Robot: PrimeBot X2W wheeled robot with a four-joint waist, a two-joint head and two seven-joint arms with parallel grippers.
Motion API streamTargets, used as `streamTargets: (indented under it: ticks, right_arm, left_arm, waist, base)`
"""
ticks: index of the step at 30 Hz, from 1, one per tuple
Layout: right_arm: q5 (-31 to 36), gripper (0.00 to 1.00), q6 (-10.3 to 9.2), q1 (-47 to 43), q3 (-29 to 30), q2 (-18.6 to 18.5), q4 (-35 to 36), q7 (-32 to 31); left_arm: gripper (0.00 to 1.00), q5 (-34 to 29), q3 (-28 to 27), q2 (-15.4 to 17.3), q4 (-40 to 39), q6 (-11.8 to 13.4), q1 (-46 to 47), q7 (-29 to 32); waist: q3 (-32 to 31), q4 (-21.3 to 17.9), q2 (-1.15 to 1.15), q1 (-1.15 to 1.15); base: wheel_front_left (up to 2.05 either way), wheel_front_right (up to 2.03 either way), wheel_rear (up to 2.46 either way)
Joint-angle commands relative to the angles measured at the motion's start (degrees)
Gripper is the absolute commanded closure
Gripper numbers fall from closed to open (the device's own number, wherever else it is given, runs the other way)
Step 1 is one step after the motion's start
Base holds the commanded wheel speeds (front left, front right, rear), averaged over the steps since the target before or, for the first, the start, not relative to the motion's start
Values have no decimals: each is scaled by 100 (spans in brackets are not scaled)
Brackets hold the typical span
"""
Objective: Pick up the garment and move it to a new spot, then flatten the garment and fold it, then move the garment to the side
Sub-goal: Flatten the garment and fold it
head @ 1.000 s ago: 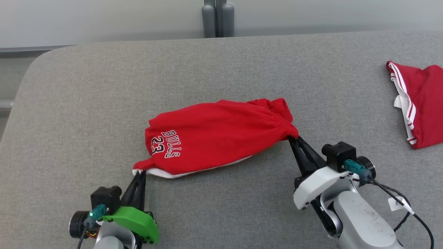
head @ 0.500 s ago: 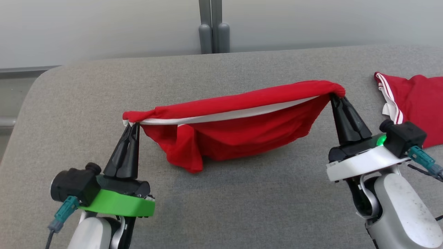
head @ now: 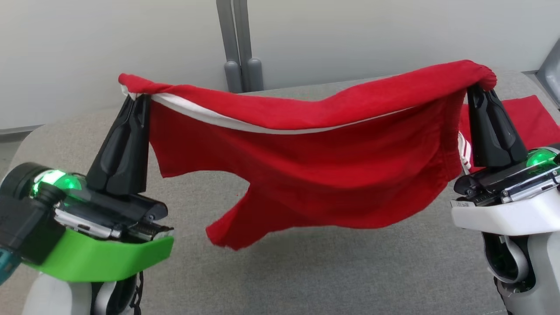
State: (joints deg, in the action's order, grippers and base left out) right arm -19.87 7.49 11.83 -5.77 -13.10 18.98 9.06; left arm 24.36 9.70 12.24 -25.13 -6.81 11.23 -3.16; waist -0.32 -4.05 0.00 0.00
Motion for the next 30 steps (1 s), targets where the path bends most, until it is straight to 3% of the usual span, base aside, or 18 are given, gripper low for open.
streamTargets:
  ticks: [1, 8, 16, 21, 25, 30]
  right_arm:
    - [44, 100, 0, 50, -26, -65, 36, -111]
    - [-176, 100, 0, 1104, -537, -217, -808, -361]
    - [18, 100, 0, 3571, -1129, -81, -2983, 135]
    - [290, 100, 0, 4818, -1306, 228, -4561, 501]
    - [531, 100, 0, 5272, -1405, 488, -5599, 606]
    - [558, 100, 0, 5062, -1553, 670, -6072, 613]
  left_arm:
    - [100, 26, -6, 86, 4, 13, 185, 111]
    - [100, 290, 75, 341, 935, -36, 1431, 567]
    - [100, 90, 374, 799, 2899, -64, 3974, 644]
    - [100, -82, 551, 734, 4100, -67, 5247, 226]
    - [100, -166, 817, 673, 4945, -67, 5587, -131]
    - [100, 55, 1015, 468, 5759, -67, 5269, -650]
  waist:
    - [44, -42, 0, 0]
    - [581, 3, 0, 0]
    - [1485, 43, 0, 0]
    - [1999, 97, 0, 0]
    - [2384, 179, 0, 0]
    - [2737, 271, 0, 0]
  base:
    - [0, 0, 0]
    - [0, 0, 0]
    - [0, 0, 0]
    - [0, 0, 0]
    - [0, 0, 0]
    - [0, 0, 0]
